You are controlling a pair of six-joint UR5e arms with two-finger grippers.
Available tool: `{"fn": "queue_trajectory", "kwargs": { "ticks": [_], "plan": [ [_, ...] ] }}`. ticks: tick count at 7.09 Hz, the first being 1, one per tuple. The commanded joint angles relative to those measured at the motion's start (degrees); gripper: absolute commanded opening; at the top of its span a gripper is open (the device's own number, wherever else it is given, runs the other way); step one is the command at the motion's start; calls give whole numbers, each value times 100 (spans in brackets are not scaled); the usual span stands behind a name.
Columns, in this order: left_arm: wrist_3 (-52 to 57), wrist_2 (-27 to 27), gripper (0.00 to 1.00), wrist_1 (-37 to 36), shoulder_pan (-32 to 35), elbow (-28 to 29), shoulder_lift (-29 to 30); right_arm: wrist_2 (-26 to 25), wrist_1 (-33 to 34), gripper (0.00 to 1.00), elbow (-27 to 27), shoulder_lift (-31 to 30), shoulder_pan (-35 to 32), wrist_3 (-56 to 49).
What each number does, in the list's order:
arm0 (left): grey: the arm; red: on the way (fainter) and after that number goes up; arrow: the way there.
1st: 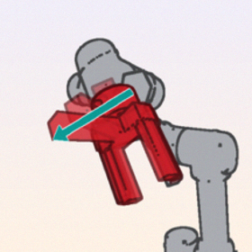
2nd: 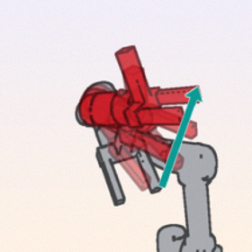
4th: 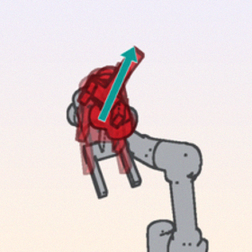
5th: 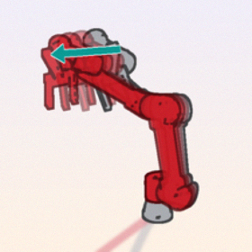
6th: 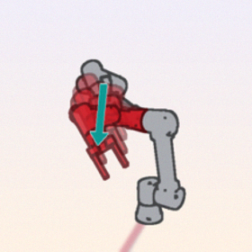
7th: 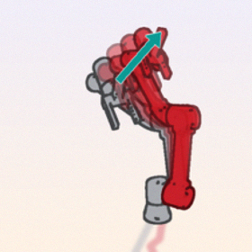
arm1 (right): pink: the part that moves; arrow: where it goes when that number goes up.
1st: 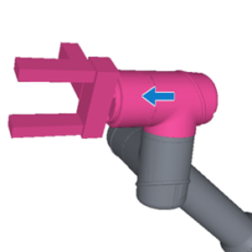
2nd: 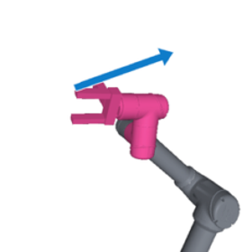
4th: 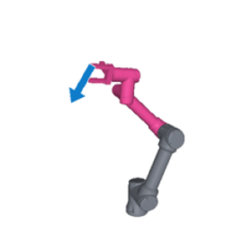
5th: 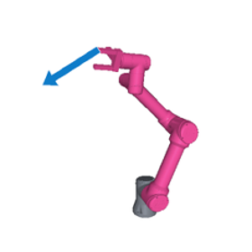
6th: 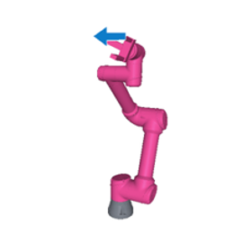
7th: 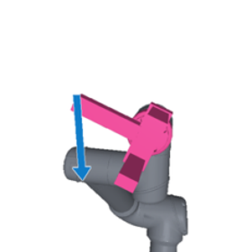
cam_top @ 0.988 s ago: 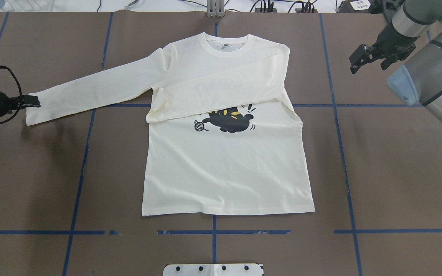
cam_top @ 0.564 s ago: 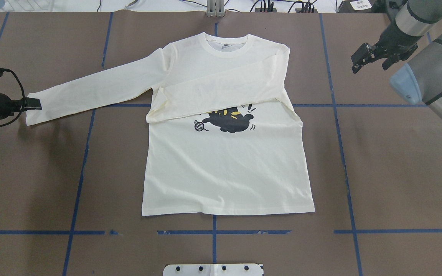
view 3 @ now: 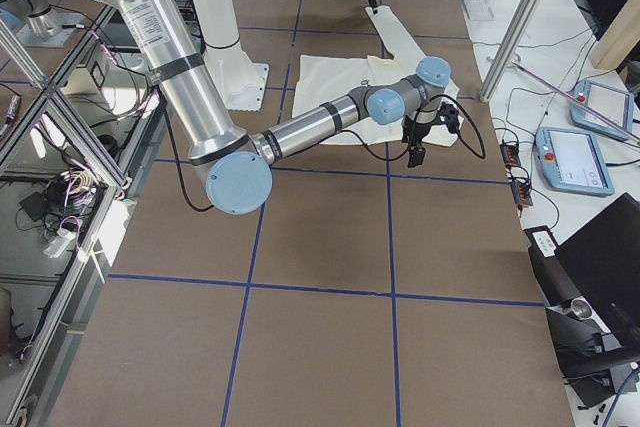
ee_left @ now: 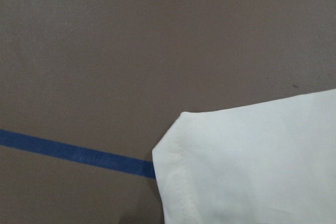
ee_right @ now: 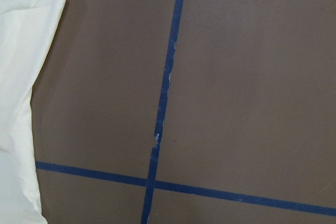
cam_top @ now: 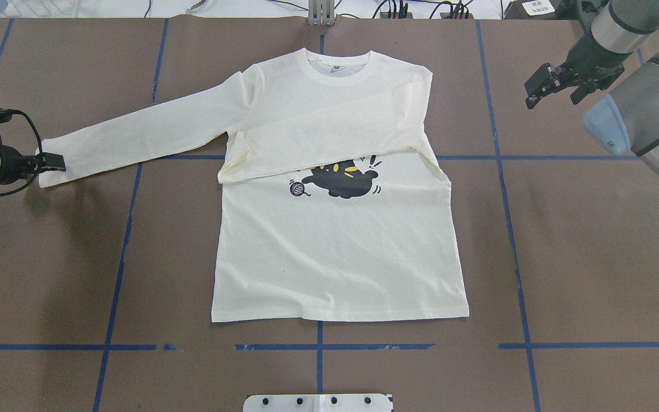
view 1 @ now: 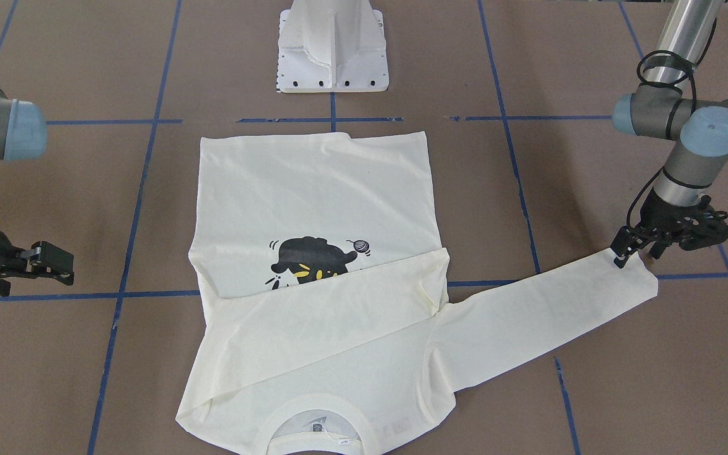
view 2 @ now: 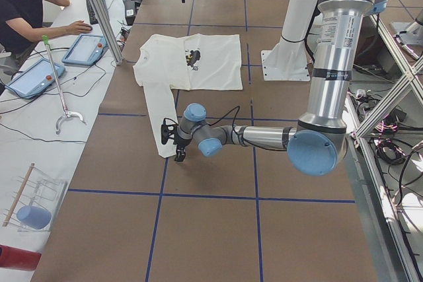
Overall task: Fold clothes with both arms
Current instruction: 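Grasp the cuff of the other sleeve with the left gripper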
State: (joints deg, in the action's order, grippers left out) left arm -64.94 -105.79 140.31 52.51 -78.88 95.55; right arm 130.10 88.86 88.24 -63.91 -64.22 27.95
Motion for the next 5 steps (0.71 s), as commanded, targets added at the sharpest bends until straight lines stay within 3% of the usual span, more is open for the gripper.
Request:
{"fn": "queue_trajectory", "kwargs": {
  "ticks": [1,3,5],
  "plan": [
    [-1,-12,64,-4,-4,-22,-1,7,0,100,0,1,-3,0],
    [-1,-12,47,-4,-4,-49,25,7,0,100,0,1,-3,0],
    [-10,-12,23,-56,-4,-58,104,7,0,100,-8,-7,-3,0]
  ]
}}
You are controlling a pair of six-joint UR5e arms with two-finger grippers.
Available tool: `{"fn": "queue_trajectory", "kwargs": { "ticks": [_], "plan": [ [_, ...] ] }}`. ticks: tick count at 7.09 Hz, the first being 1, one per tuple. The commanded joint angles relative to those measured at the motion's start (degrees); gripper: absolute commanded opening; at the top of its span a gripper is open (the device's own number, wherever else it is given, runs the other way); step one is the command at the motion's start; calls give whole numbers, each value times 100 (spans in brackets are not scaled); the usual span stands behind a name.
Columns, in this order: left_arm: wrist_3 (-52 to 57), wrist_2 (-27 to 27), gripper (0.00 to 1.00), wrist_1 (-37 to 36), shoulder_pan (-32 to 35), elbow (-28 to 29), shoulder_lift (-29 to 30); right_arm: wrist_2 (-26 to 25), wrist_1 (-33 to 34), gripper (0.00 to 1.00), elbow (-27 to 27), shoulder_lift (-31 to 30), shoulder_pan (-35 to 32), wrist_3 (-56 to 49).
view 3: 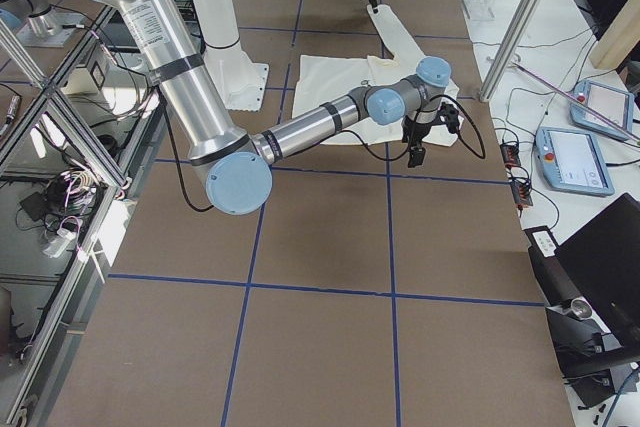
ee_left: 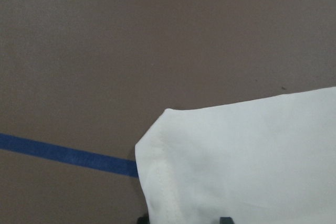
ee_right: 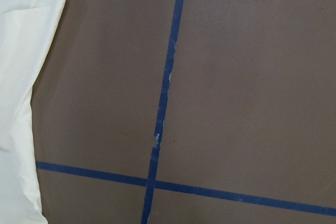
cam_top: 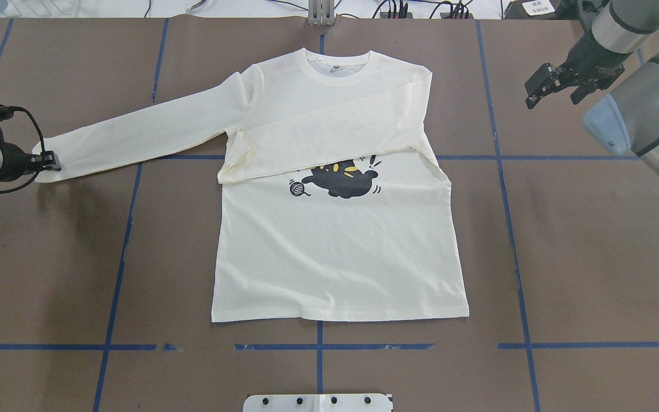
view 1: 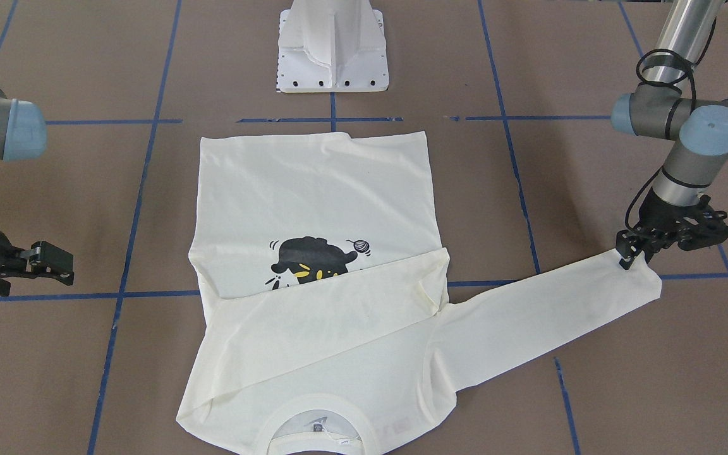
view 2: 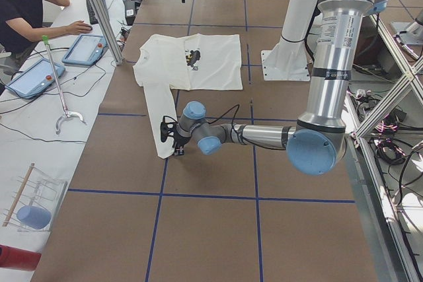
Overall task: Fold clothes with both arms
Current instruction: 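Grasp the cuff of the other sleeve with the left gripper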
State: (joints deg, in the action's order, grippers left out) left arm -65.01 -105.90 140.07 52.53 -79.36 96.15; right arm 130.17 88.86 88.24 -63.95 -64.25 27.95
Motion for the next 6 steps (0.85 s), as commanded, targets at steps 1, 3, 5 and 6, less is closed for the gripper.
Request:
{"fn": "queue_trajectory", "kwargs": {
  "ticks": [1,3,5,6],
  "plan": [
    [-12,-9,11,-32,-6,-9,62,-9,0,100,-8,-4,0,0],
    [-20,-35,0,-128,3,-245,106,-9,-9,100,1,-91,-9,0],
    [-20,-53,0,-1222,29,-1016,499,-18,-9,100,140,-388,-149,-244],
    [-21,-53,0,-1706,21,-1212,928,-18,-9,100,237,-625,-263,-429]
  ]
}}
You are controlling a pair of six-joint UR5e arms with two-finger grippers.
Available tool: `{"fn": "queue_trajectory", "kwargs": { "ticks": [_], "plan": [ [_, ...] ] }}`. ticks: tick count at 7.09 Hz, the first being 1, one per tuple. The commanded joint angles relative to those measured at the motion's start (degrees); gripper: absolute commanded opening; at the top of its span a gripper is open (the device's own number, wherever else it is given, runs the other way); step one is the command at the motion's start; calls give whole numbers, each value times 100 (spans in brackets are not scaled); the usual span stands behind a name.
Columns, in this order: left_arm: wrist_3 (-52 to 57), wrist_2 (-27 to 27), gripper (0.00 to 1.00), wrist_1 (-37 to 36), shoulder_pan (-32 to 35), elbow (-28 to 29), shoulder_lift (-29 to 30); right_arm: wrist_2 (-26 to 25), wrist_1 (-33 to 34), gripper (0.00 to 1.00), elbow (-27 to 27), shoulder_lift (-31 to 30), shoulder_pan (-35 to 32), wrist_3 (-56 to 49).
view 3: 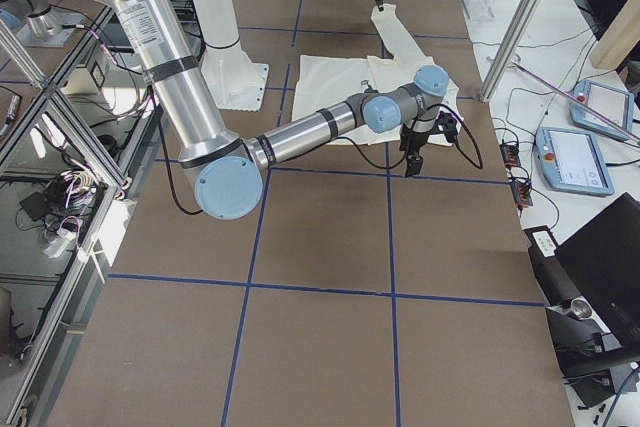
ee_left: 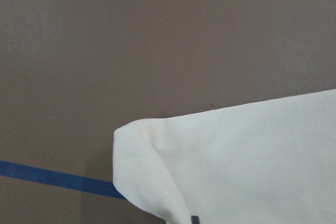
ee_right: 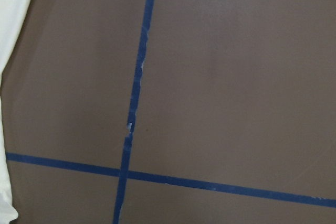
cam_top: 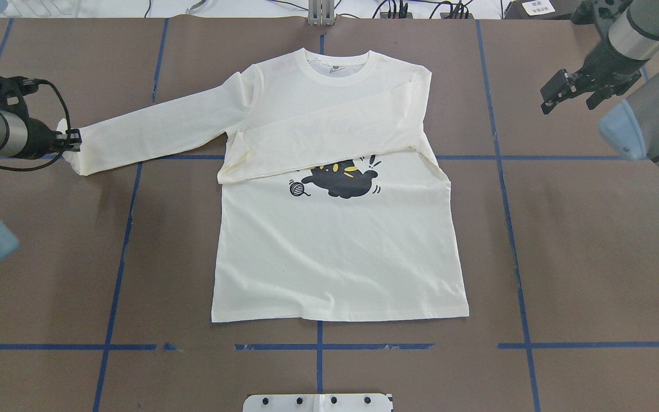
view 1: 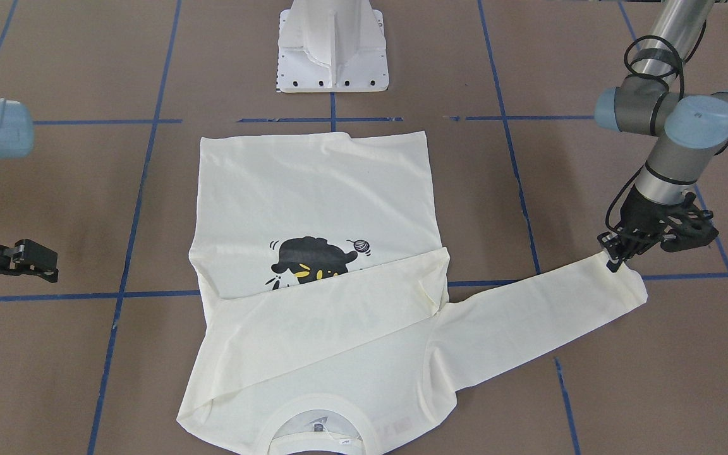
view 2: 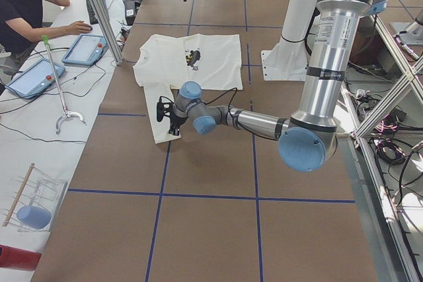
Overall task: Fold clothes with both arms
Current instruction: 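Fold the held sleeve with the left gripper across the shirt front and release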
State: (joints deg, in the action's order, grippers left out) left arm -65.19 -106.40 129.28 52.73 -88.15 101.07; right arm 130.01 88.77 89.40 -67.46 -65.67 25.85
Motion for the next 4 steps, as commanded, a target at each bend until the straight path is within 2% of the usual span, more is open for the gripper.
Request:
{"fn": "queue_trajectory", "kwargs": {
  "ticks": [1,2,3,4],
  "plan": [
    [-2,-12,0,-1310,1,-456,1154,-10,0,100,313,-598,-192,-282],
    [-37,-91,0,-2109,-17,-501,2022,-28,-79,100,541,-976,-244,-422],
    [-72,-535,0,-2552,-43,-519,2649,-19,-332,100,587,-1267,-315,-415],
    [-264,-731,0,-2313,-52,-588,3116,-28,-578,100,570,-1444,-315,-380]
  ]
}}
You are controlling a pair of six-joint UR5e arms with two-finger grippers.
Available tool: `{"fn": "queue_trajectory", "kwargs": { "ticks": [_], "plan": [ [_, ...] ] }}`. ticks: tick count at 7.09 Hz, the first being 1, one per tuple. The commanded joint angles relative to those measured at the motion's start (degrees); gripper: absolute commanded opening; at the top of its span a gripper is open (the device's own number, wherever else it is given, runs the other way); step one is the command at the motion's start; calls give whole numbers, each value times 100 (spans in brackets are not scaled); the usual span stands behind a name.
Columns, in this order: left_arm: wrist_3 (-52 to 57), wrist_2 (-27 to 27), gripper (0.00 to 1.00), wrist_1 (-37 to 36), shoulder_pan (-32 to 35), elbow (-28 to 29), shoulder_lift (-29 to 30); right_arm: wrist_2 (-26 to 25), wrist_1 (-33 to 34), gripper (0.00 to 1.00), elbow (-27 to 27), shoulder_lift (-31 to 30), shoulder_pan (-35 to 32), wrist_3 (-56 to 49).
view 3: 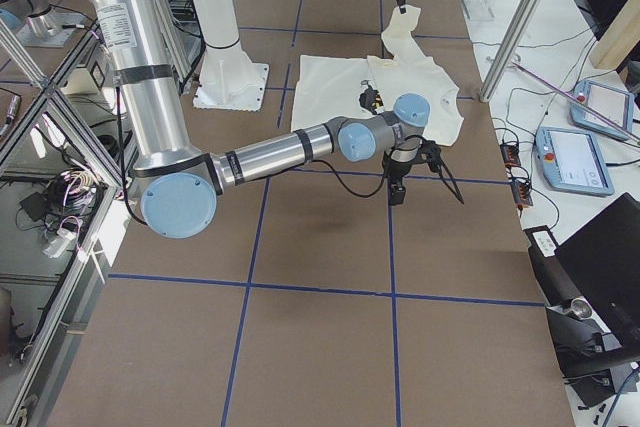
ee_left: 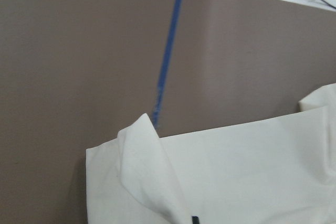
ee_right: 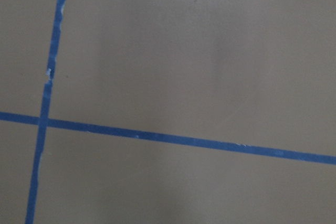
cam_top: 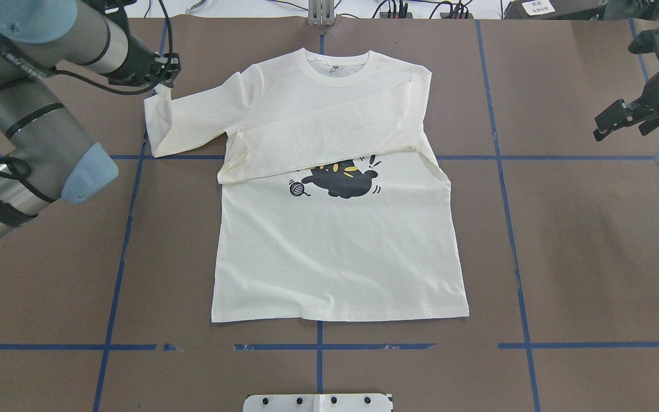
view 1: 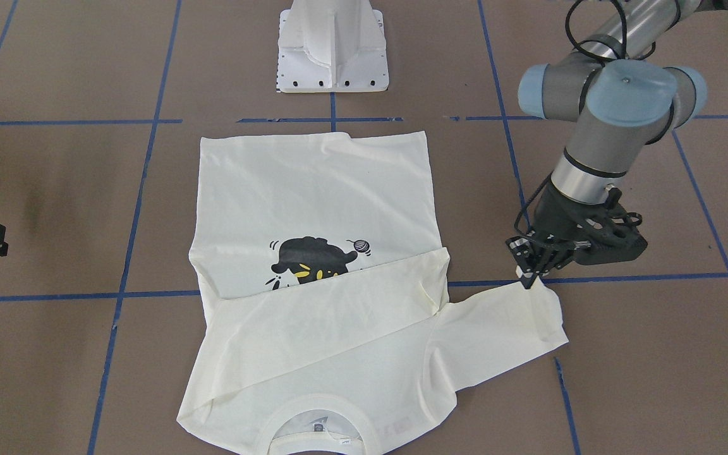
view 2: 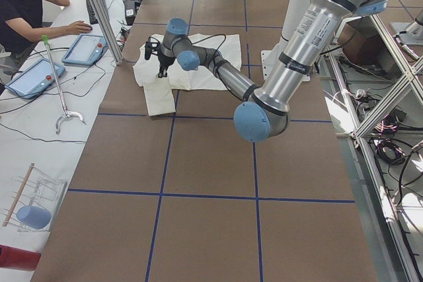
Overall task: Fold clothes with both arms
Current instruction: 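Fold the held sleeve with the left gripper across the shirt front and release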
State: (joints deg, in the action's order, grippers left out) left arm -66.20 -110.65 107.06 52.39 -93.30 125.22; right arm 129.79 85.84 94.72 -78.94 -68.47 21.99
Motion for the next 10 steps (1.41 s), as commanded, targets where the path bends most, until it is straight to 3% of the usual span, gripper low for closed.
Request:
{"fn": "queue_trajectory", "kwargs": {
  "ticks": [1,3,4,5,7,8,9,10],
  "plan": [
    [-817,-352,0,-10,-184,91,1332,-6,-304,100,20,-324,-35,33],
    [-1857,-265,0,157,-903,599,2073,-6,-304,100,2,-315,-35,42],
    [-2018,110,0,401,-1159,968,2198,-6,-304,100,-7,-298,-35,42],
    [-2246,575,0,1004,-1483,1563,2347,-6,-304,100,-41,-280,-35,42],
    [-2719,1339,0,1841,-1984,3607,3582,-6,-304,100,-51,-271,-26,51],
    [-2879,1857,11,2280,-2309,4121,3823,-6,-313,100,-68,-271,-26,51],
    [-2828,1941,99,2459,-2556,4214,3869,37,-313,100,-68,-263,-17,51],
    [-2724,1950,100,2574,-2611,4162,3861,90,-313,100,-68,-263,-17,42]
  ]
}}
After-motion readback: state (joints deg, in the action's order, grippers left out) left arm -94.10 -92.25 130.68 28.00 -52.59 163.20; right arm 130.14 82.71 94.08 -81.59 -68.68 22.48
